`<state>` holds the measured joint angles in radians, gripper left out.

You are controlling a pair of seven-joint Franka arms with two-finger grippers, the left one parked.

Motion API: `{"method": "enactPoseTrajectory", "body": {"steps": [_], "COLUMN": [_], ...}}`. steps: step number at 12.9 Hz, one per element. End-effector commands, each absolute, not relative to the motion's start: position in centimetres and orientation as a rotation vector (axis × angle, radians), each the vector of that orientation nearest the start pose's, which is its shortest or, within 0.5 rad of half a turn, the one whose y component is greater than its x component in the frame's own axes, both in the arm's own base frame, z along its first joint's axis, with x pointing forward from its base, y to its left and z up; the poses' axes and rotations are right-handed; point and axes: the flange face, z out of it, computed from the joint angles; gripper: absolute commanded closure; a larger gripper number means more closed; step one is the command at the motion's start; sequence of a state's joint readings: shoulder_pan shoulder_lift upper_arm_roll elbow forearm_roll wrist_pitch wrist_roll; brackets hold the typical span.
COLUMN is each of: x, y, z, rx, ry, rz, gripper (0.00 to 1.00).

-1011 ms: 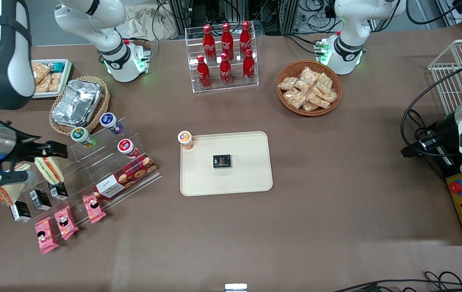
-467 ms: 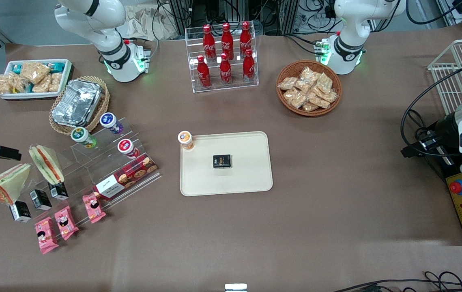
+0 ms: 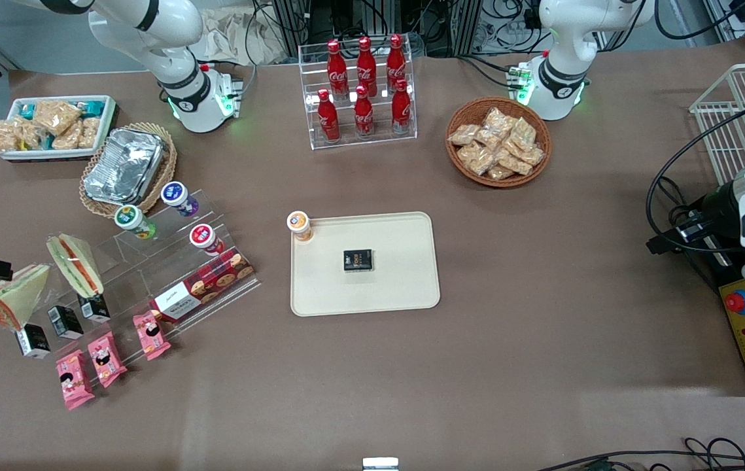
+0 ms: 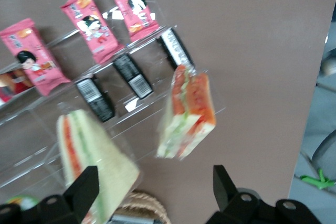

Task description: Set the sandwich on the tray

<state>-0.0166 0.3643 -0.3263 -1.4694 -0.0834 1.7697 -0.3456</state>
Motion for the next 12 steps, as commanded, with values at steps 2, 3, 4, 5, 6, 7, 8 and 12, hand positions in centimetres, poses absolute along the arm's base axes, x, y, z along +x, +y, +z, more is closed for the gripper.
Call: {"method": "enactPoseTrajectory", "body": {"steps": [2, 3, 4, 5, 6, 7, 8, 12], "x": [63.7, 63.7, 63.7, 63.5, 63.1, 62.9, 62.8, 61.4], "y": [-21.4, -22.0, -22.3, -22.4, -22.9, -23.4, -23.5, -25.5], "z": [45.9, 45.3, 44.7, 43.8, 42.9, 42.2, 41.7, 38.5], "rx": [-3.323, -3.323, -3.322, -3.320, -3.316, -3.318, -3.320, -3.296], "ry": [-0.160, -0.176, -0.192, -0.213, -0.218, -0.222, -0.246, -0.252], "rz": [0.161, 0.158, 0.156, 0.158, 0.162, 0.152, 0.134, 0.085], "gripper": [0.04, 0.04, 0.04, 0.04, 0.04, 0.04, 0.04, 0.09]}}
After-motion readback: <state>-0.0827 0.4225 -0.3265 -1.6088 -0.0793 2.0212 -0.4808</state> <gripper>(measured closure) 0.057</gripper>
